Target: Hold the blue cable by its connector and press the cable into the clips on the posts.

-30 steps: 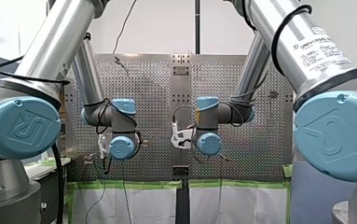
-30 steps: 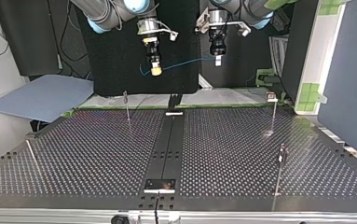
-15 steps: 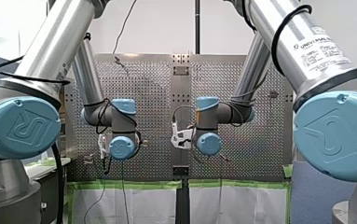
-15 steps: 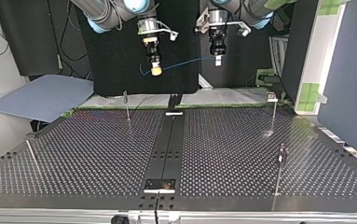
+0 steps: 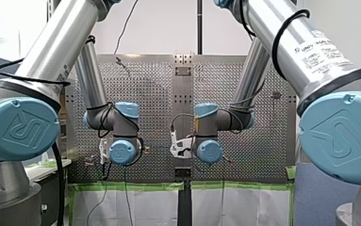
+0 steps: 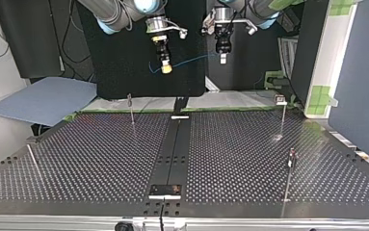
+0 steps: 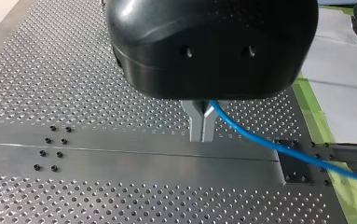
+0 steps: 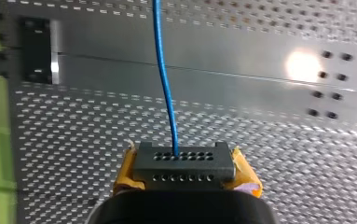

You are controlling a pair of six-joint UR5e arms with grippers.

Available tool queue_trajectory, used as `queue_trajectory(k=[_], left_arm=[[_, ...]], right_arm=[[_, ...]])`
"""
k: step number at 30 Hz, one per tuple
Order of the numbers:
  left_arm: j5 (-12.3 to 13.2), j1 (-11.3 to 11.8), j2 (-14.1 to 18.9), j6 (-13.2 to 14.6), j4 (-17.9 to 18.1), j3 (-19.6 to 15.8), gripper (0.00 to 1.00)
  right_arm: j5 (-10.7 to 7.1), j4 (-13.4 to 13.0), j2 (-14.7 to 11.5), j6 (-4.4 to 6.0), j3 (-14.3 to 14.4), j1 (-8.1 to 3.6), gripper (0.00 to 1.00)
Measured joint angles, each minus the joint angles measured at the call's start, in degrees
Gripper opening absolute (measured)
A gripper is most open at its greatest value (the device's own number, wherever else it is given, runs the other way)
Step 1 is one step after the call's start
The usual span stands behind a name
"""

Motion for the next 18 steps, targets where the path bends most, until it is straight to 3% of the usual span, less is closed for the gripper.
queue_trajectory(k=[5, 18], left_arm=[[0.0, 0.0, 0.0, 0.0, 0.0, 0.0, 0.00], [0.0, 0.0, 0.0, 0.0, 0.0, 0.0, 0.00]], right_arm=[[0.00, 0.1, 1.4, -0.01, 0.0, 0.05, 0.00], [0.00, 0.1, 1.6, -0.01, 0.0, 0.07, 0.00]])
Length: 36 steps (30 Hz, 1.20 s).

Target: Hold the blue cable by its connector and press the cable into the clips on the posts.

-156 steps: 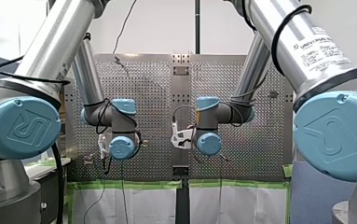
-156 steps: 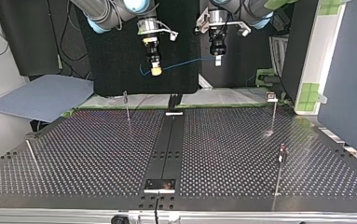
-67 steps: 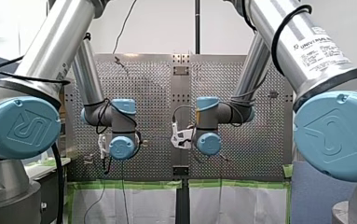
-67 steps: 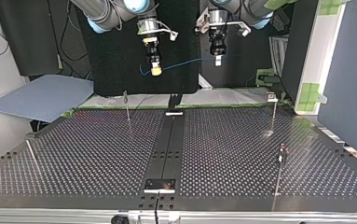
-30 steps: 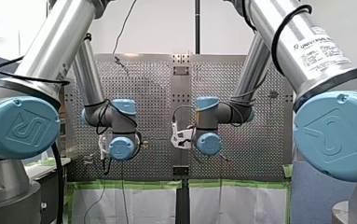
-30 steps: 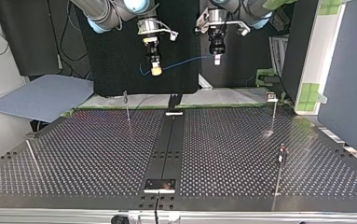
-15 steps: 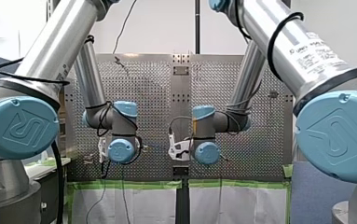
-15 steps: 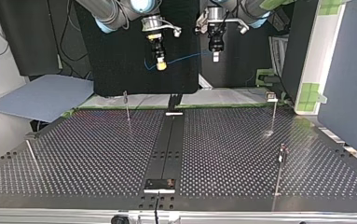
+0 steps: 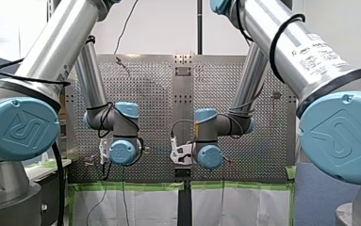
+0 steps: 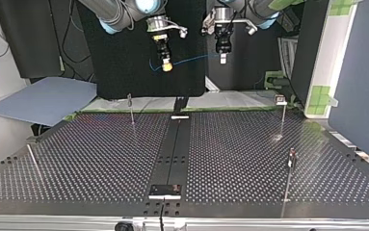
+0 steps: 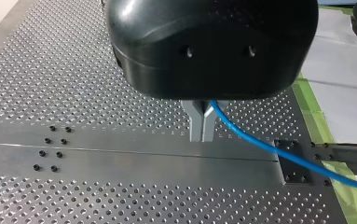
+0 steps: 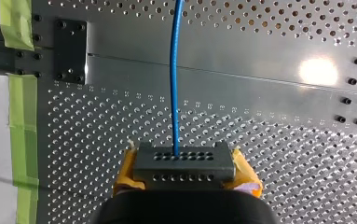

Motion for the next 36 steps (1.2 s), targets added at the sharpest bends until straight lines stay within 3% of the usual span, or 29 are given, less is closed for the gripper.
queue_trajectory(k=[18, 24, 28, 36], left_arm=[[-0.4, -0.4, -0.4, 0.4, -0.2, 0.3, 0.00], [-2.9, -2.9, -1.8, 0.0, -2.2, 2.7, 0.00], [-4.8, -4.0, -0.7, -1.0, -4.0, 4.5, 0.00], [-8.8, -3.5, 3.2, -1.6, -8.0, 8.0, 0.00]], right_arm=[[0.19, 0.2, 0.1, 0.06, -0.2, 0.17, 0.00], [1.59, 2.4, -1.3, 1.74, -2.4, 1.16, 0.00], [0.48, 4.3, -3.1, 3.39, -4.3, 1.30, 0.00], [-1.43, 8.1, -6.9, 4.65, -8.2, 0.81, 0.00]])
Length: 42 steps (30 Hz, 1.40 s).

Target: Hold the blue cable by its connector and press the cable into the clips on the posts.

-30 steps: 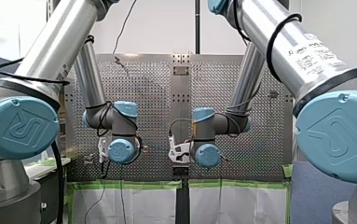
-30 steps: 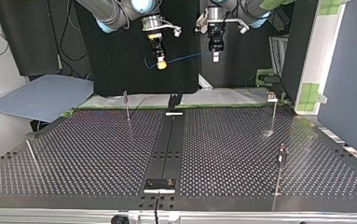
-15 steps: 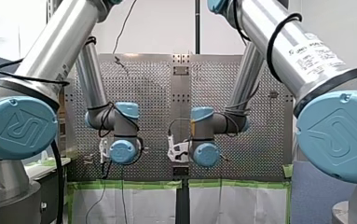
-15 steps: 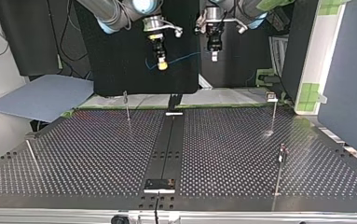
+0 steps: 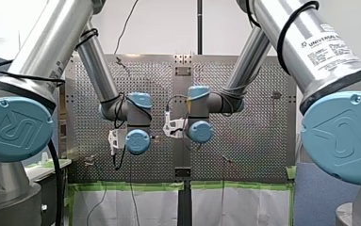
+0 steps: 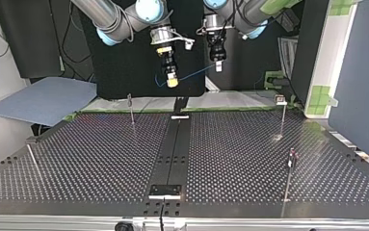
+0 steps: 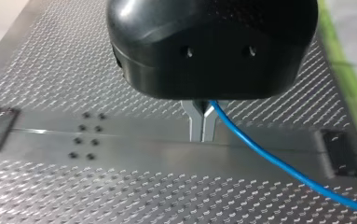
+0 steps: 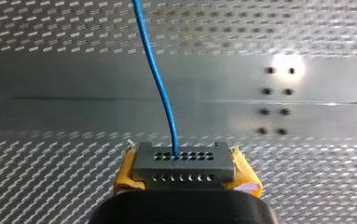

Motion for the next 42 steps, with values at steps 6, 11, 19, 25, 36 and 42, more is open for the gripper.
queue_trajectory(k=[6, 11, 19, 25, 36, 42], left_arm=[[-3.2, 1.0, 3.2, -0.8, -3.2, 1.3, 0.00], [-5.4, 1.9, 5.5, -1.0, -5.4, 2.1, 0.00], [-7.5, 3.7, 9.4, -2.4, -9.4, 5.6, 0.00], [-7.2, 5.0, 12.7, -3.3, -12.7, 8.8, 0.00], [-6.7, 7.7, 18.3, -3.8, -18.3, 10.6, 0.00], [-5.1, 10.5, 21.2, -3.6, -21.2, 10.6, 0.00]], right_arm=[[-1.80, 3.5, -3.5, 0.75, -3.5, -0.21, 0.00], [-3.65, 6.3, -6.3, 1.59, -6.3, -0.62, 0.00], [-6.89, 10.1, -7.9, 1.96, -9.0, -1.47, 0.00], [-9.40, 12.9, -7.9, 2.42, -9.2, -1.96, 0.00], [-10.90, 17.9, -7.0, 2.61, -11.1, -1.88, 0.00], [-11.63, 20.9, -7.0, 2.24, -14.0, -1.32, 0.00]])
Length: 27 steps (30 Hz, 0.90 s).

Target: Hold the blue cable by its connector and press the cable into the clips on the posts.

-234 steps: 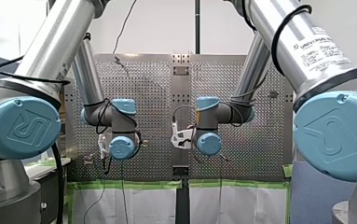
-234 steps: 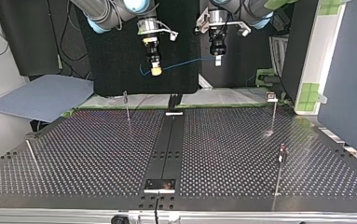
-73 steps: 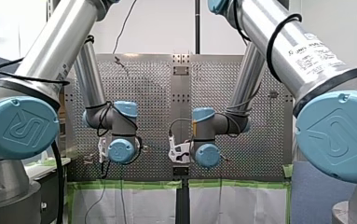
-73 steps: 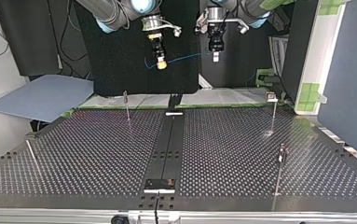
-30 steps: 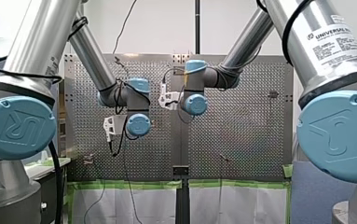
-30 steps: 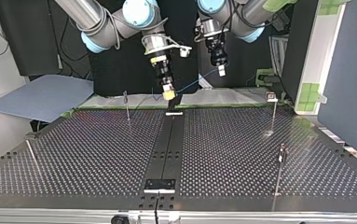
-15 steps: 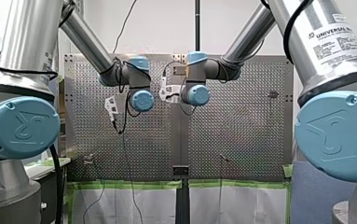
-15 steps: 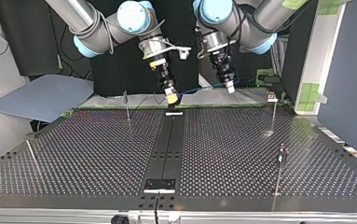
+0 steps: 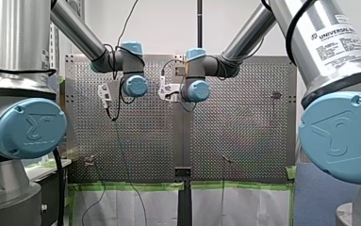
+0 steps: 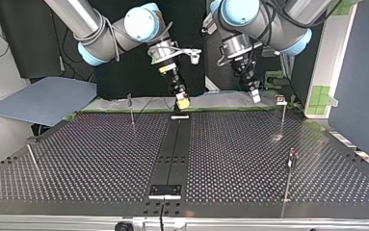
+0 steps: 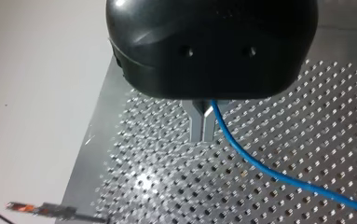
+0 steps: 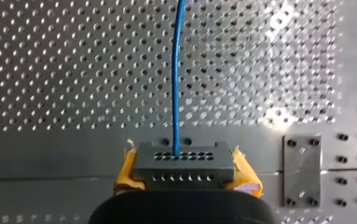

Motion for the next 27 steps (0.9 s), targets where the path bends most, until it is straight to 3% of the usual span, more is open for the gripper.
queue_trajectory(k=[6, 13, 27], left_arm=[[2.9, 3.0, 2.9, 0.8, -3.0, 0.1, 0.00], [6.3, 6.4, 3.7, 1.0, -5.3, 1.5, 0.00], [8.1, 8.9, 3.8, 1.1, -8.1, 7.2, 0.00]], right_arm=[[-0.83, 3.0, 0.0, -0.17, -3.0, 0.55, 0.00], [-1.69, 4.9, 0.0, -0.13, -6.5, 0.91, 0.00], [-2.93, 8.0, 0.1, 0.17, -12.7, 0.96, 0.00]])
